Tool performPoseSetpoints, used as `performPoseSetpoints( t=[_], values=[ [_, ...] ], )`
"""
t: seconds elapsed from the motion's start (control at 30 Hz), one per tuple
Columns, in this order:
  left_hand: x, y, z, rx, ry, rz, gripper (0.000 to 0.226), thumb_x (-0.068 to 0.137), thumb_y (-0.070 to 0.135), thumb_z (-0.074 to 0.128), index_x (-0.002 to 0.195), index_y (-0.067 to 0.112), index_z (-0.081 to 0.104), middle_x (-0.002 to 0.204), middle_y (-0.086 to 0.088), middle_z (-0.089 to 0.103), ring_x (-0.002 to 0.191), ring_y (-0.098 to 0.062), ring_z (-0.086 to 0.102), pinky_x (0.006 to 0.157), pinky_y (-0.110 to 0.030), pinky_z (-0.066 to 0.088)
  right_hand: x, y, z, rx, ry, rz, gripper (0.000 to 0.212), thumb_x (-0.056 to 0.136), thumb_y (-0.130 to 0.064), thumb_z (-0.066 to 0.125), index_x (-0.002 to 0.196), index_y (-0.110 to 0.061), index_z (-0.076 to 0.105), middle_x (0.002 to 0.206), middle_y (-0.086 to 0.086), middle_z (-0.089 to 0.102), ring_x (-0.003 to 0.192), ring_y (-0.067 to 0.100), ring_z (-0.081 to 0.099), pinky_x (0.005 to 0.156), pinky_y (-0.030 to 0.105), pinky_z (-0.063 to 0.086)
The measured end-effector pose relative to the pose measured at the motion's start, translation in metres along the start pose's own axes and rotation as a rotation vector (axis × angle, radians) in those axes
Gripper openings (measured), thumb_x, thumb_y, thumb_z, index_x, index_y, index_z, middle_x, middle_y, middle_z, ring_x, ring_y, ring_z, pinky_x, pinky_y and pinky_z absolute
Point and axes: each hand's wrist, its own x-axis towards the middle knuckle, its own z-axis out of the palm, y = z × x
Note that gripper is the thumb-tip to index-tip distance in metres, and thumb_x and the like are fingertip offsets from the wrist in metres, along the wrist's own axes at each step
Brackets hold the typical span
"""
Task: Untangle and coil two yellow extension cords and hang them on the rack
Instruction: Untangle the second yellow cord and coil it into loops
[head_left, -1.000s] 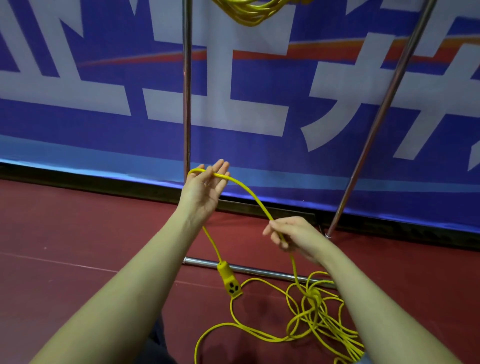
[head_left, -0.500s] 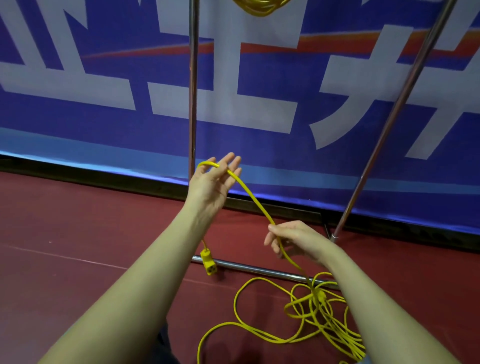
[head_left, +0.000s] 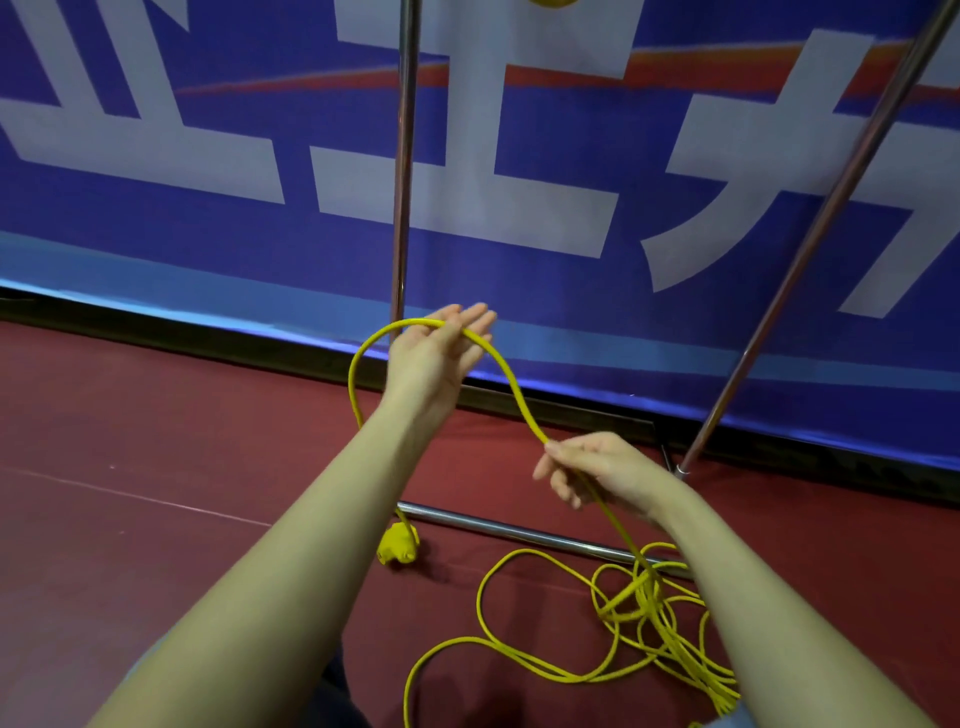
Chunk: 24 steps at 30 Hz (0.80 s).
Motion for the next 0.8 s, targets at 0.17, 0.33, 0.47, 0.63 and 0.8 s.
performPoseSetpoints(
  t=[0.17, 0.33, 0.47, 0.63, 0.8],
  values=[
    [0.002, -0.006, -0.015, -0.042, 0.154, -0.118, 0.023, 0.101, 0.007, 0.039, 0.121, -0.002, 0.046, 0.129, -0.019, 0.056, 0.105, -0.025, 0.059, 0.075, -0.030, 0.052, 0.000, 0.003, 0.001, 0.143, 0.066, 0.018, 0.031, 0.098, -0.019, 0.042, 0.079, -0.002, 0.060, 0.046, -0.004, 0.039, 0.039, 0.004, 0.024, 0.041, 0.016, 0.020],
    [-0.022, -0.031, 0.011, -0.002, -0.066, -0.275, 0.016, 0.097, -0.005, 0.041, 0.110, 0.005, 0.038, 0.095, -0.022, 0.064, 0.075, -0.026, 0.071, 0.070, -0.035, 0.059, 0.003, -0.017, 0.016, 0.289, 0.038, -0.110, 0.032, 0.091, -0.028, 0.047, 0.077, -0.002, 0.060, 0.046, -0.002, 0.037, 0.038, 0.005, 0.023, 0.041, 0.017, 0.020],
    [-0.020, -0.015, 0.022, -0.055, -0.031, -0.175, 0.015, 0.101, -0.004, 0.028, 0.109, 0.004, 0.038, 0.100, -0.024, 0.061, 0.098, -0.035, 0.061, 0.072, -0.040, 0.056, 0.000, -0.012, 0.009, 0.189, 0.043, -0.072, 0.034, 0.090, -0.031, 0.050, 0.077, -0.002, 0.063, 0.051, 0.003, 0.046, 0.044, 0.011, 0.037, 0.048, 0.021, 0.034],
    [0.000, 0.009, 0.001, -0.330, 0.104, -0.105, 0.019, 0.104, 0.010, 0.031, 0.115, 0.001, 0.043, 0.124, -0.029, 0.053, 0.123, -0.035, 0.052, 0.092, -0.039, 0.045, -0.009, -0.001, -0.008, 0.144, 0.112, -0.048, 0.031, 0.093, -0.024, 0.048, 0.076, -0.003, 0.064, 0.052, 0.002, 0.050, 0.047, 0.010, 0.039, 0.050, 0.020, 0.032],
    [-0.018, -0.023, 0.007, -0.050, -0.115, -0.269, 0.017, 0.099, 0.016, 0.045, 0.108, 0.004, 0.052, 0.111, -0.014, 0.064, 0.098, -0.023, 0.065, 0.088, -0.033, 0.051, -0.006, -0.010, -0.002, 0.282, 0.201, -0.085, 0.032, 0.097, -0.022, 0.045, 0.073, -0.004, 0.056, 0.046, -0.001, 0.039, 0.038, 0.008, 0.026, 0.045, 0.020, 0.029]
  ],
)
